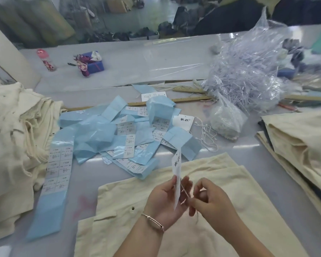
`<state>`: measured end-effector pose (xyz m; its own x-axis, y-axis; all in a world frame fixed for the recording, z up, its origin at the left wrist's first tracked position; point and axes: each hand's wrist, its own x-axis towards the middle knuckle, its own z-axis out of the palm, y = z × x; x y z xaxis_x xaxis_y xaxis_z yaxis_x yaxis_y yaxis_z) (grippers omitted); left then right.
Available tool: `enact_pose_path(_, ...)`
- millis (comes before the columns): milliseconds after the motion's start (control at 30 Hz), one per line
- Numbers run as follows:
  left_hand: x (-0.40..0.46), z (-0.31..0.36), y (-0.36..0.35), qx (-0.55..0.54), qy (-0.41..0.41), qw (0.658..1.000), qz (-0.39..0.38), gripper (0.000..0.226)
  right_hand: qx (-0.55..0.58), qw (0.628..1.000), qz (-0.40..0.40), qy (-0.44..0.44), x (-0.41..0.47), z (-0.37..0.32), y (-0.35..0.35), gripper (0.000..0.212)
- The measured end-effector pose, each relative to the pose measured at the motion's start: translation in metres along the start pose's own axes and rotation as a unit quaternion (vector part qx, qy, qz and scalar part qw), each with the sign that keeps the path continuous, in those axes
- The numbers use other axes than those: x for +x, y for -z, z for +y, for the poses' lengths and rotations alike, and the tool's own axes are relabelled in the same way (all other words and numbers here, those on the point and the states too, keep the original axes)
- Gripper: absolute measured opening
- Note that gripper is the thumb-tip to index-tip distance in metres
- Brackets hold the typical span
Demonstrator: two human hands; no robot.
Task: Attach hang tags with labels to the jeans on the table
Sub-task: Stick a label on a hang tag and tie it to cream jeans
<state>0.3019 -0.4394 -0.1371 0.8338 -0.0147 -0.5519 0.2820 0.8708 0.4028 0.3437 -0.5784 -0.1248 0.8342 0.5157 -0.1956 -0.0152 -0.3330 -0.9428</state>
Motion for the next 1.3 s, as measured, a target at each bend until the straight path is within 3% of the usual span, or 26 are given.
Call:
enact_pose_path(200,-0.059,0.007,0.023,0.032,-0.011,0.999,-0.028,0.019,0.153,0.971,0.174,-0.067,-0.044,-0.014,-0.042,0.015)
enact_pose_path(333,-0.092,0.003,0.044,0.105,-0.035,0.994,-0.018,0.022,0.232,0.959,0.122,-0.108,-0.067,-0.034,-0.083,0.024)
enact_pose_path(567,-0.146,0.008,0.072,0.154,-0.115,0.980,-0.046,0.023,0.325,0.928,0.136,-0.120,-0.094,-0.045,-0.140,0.005)
enact_pose_path(733,-0.171,0.017,0.096,0.194,-0.163,0.967,-0.026,0.024,0.528,0.839,0.050,-0.122,-0.097,-0.061,-0.154,0.015)
enact_pose_path(800,-0.179,0.020,0.107,0.243,-0.194,0.950,0.018,0.027,0.545,0.832,0.040,-0.090,-0.099,-0.067,-0.152,0.011)
enact_pose_path(900,-0.190,0.027,0.123,0.307,-0.256,0.913,0.078,0.040,0.445,0.892,0.073,-0.027,-0.105,-0.075,-0.146,0.014)
enact_pose_path(967,-0.196,0.031,0.129,0.328,-0.294,0.894,0.087,0.038,0.304,0.946,0.104,0.040,-0.109,-0.081,-0.145,0.005)
enact_pose_path(1033,-0.200,0.033,0.130,0.347,-0.321,0.878,0.071,0.037,0.126,0.977,0.130,0.113,-0.113,-0.086,-0.147,0.013)
enact_pose_path(1100,-0.203,0.032,0.129,0.382,-0.342,0.857,0.042,0.040,-0.087,0.969,0.160,0.165,-0.115,-0.091,-0.150,0.017)
enact_pose_path(1167,-0.205,0.029,0.127,0.409,-0.356,0.840,0.012,0.040,-0.232,0.940,0.183,0.169,-0.116,-0.096,-0.153,0.021)
enact_pose_path(1300,-0.206,0.026,0.124,0.427,-0.365,0.827,-0.010,0.046,-0.281,0.927,0.197,0.148,-0.118,-0.101,-0.153,0.019)
